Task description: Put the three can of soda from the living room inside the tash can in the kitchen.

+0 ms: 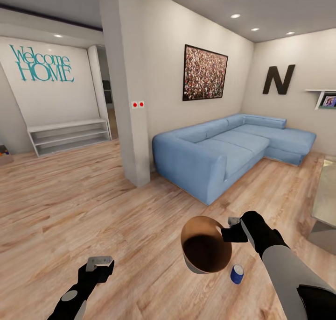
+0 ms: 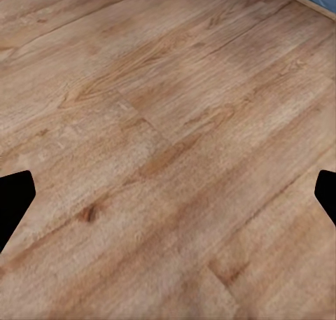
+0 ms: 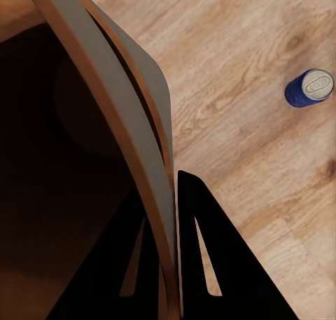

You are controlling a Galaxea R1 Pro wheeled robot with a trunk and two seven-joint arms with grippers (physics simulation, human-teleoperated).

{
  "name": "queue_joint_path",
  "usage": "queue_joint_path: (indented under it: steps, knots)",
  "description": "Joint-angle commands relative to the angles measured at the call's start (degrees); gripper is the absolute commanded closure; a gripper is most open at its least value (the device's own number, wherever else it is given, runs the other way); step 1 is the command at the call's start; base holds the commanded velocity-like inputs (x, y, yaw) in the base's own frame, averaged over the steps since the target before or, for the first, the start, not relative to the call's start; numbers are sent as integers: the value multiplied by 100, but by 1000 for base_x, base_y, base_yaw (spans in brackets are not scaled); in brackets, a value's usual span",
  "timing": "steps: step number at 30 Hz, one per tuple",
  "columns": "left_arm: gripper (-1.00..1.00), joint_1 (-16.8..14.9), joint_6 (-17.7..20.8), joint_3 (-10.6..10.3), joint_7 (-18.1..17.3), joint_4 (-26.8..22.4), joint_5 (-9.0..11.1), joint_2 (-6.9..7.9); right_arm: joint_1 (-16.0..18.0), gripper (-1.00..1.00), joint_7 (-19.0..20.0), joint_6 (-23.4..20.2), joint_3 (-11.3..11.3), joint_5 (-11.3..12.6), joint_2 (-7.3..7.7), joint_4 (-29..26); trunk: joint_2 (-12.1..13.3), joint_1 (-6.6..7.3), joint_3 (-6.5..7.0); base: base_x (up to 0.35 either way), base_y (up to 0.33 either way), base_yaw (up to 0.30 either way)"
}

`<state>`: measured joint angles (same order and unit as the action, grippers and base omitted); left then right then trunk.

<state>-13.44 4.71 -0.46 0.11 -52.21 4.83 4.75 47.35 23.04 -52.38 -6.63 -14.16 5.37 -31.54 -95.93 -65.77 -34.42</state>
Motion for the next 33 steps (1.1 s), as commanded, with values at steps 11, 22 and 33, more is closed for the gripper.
queue_joint_path:
  steps: [11, 22, 33]
  knots:
    - [-100, -1, 3, 2, -3, 9, -7, 0, 2, 100, 34, -33, -48, 153, 6, -2, 442, 242, 199, 0, 0, 0]
    - [-100, 1, 3, 2, -2, 9, 9, 0, 2, 100, 39, -173, -113, 154, 92, -3, 884, 484, 396, 0, 0, -151]
    - [-100, -1, 8, 2, -3, 9, 9, 0, 2, 100, 42, -483, -121, 142, 149, -10, 1325, 726, 610, 0, 0, -244]
